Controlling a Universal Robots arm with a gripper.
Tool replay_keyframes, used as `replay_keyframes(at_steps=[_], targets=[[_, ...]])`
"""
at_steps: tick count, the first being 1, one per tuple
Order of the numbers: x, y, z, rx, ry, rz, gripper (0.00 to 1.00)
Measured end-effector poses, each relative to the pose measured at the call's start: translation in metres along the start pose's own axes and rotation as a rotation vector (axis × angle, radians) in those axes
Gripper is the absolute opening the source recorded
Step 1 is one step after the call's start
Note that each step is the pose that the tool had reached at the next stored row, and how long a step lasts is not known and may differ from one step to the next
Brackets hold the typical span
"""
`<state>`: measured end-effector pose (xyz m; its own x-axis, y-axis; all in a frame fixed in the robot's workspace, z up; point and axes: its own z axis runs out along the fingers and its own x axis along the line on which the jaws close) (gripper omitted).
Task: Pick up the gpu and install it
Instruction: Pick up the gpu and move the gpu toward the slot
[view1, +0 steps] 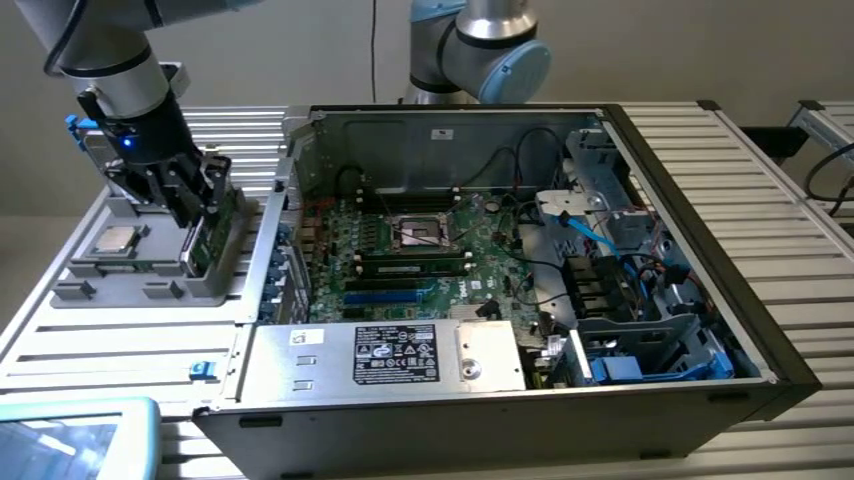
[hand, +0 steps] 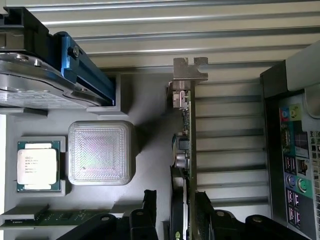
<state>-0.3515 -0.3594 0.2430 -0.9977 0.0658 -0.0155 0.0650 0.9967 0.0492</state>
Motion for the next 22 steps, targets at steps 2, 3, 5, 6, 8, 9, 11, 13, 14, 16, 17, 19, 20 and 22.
replay_keyframes(at_steps=[2,3,5,6,8,9,11,13,14,16,17,19,20,22], targets=[[0.0000,0.0000,0.0000,0.0000,0.0000,0.000,0.45],[0.0000,0.0000,0.0000,0.0000,-0.0001,0.000,0.45],[0.0000,0.0000,0.0000,0.0000,-0.0001,0.000,0.45],[0.0000,0.0000,0.0001,0.0000,-0.0001,0.000,0.42],[0.0000,0.0000,0.0001,0.0000,-0.0002,0.000,0.36],[0.0000,0.0000,0.0000,0.0000,-0.0001,0.000,0.30],[0.0000,0.0000,0.0000,0.0000,0.0000,0.000,0.27],[0.0000,0.0000,0.0000,-0.0001,-0.0001,0.000,0.27],[0.0000,0.0000,0.0000,0.0000,-0.0001,0.000,0.27],[0.0000,0.0000,0.0000,0.0000,0.0000,0.000,0.27],[0.0000,0.0000,0.0000,0.0000,0.0000,0.000,0.27],[0.0000,0.0000,0.0000,0.0000,0.0000,0.000,0.27],[0.0000,0.0000,0.0000,0.0000,0.0000,0.000,0.27],[0.0000,0.0000,0.0001,0.0000,-0.0001,0.000,0.27]])
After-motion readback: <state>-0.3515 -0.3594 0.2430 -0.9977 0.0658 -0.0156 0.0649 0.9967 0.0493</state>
